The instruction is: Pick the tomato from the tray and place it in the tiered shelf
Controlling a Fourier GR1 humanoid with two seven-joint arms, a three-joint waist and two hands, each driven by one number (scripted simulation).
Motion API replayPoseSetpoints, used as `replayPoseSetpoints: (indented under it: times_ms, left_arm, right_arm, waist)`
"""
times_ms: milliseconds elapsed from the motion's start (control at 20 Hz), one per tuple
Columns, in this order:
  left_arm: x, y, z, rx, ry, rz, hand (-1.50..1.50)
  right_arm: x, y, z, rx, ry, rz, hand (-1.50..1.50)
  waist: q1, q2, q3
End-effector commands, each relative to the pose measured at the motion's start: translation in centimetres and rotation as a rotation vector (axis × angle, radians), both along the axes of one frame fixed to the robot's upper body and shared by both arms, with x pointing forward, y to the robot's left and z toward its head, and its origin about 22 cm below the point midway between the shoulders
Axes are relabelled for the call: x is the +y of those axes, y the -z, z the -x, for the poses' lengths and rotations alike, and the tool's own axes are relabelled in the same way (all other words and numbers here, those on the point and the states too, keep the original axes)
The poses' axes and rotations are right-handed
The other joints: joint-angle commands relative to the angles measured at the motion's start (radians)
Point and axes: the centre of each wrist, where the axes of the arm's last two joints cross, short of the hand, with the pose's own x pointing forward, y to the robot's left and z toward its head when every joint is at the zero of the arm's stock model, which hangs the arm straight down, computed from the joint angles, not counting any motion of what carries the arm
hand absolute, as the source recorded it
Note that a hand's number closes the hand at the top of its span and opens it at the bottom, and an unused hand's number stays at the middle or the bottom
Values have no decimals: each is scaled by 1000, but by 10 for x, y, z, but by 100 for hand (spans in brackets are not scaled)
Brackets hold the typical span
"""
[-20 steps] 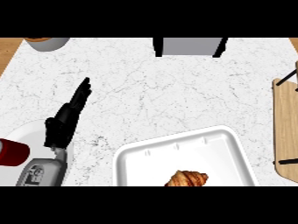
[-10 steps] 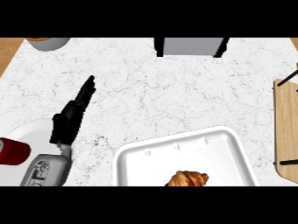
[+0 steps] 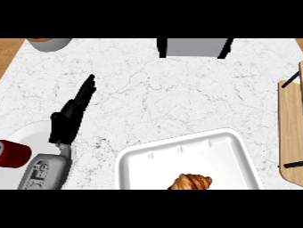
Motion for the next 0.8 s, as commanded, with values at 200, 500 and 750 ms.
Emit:
replayPoseSetpoints:
  times_ms: [200, 500, 750]
  left_arm:
    - [6, -2, 7, 2, -11, -5, 0]
    - [4, -2, -1, 11, 4, -10, 0]
    - [-3, 0, 1, 11, -8, 4, 0]
  right_arm:
    - [-5, -4, -11, 103, -138, -144, -150]
    - [-8, -35, -12, 144, -226, -156, -150]
    - [-31, -46, -1, 167, -198, -290, -150]
  waist:
    - [-11, -3, 0]
    - [-10, -1, 0]
    - [-3, 0, 1]
